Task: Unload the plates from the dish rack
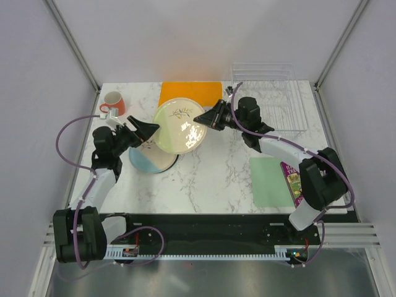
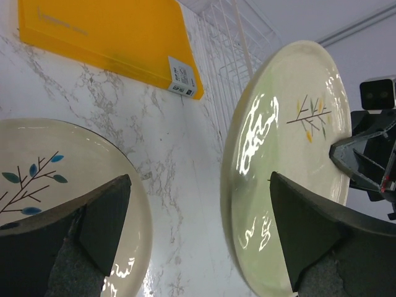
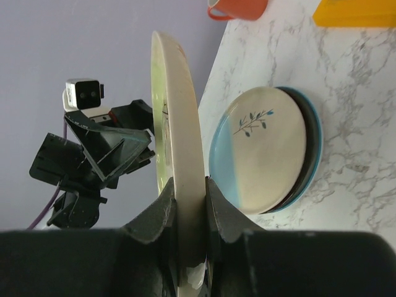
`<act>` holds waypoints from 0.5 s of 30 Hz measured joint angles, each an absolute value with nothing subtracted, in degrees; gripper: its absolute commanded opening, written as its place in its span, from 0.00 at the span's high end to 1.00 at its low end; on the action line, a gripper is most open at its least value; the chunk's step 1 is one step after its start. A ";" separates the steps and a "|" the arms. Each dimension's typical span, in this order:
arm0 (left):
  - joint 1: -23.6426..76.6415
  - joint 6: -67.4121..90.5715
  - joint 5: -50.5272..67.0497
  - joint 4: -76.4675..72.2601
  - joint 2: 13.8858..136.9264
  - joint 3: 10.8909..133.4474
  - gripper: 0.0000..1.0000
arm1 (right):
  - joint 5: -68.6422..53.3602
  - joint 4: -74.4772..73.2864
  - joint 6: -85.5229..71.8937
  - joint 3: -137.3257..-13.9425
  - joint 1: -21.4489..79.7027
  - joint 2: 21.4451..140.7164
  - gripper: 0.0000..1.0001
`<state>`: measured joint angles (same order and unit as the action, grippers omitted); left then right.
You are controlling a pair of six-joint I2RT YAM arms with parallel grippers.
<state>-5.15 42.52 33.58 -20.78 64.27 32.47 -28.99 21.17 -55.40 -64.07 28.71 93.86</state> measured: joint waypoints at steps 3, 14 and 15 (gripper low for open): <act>-4.08 42.98 33.58 -21.89 64.93 32.47 0.01 | -30.22 24.88 -58.72 -63.09 30.15 96.47 1.00; -2.96 52.45 36.27 -27.24 64.99 33.12 0.98 | -35.16 39.27 -71.09 -60.10 30.33 103.07 0.98; -2.96 53.93 36.21 -26.94 64.64 33.23 0.98 | -35.68 40.36 -71.50 -60.07 30.13 103.44 0.94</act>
<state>-2.96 53.93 36.21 -26.94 64.64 33.23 -35.68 40.36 -71.50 -60.07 30.13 103.44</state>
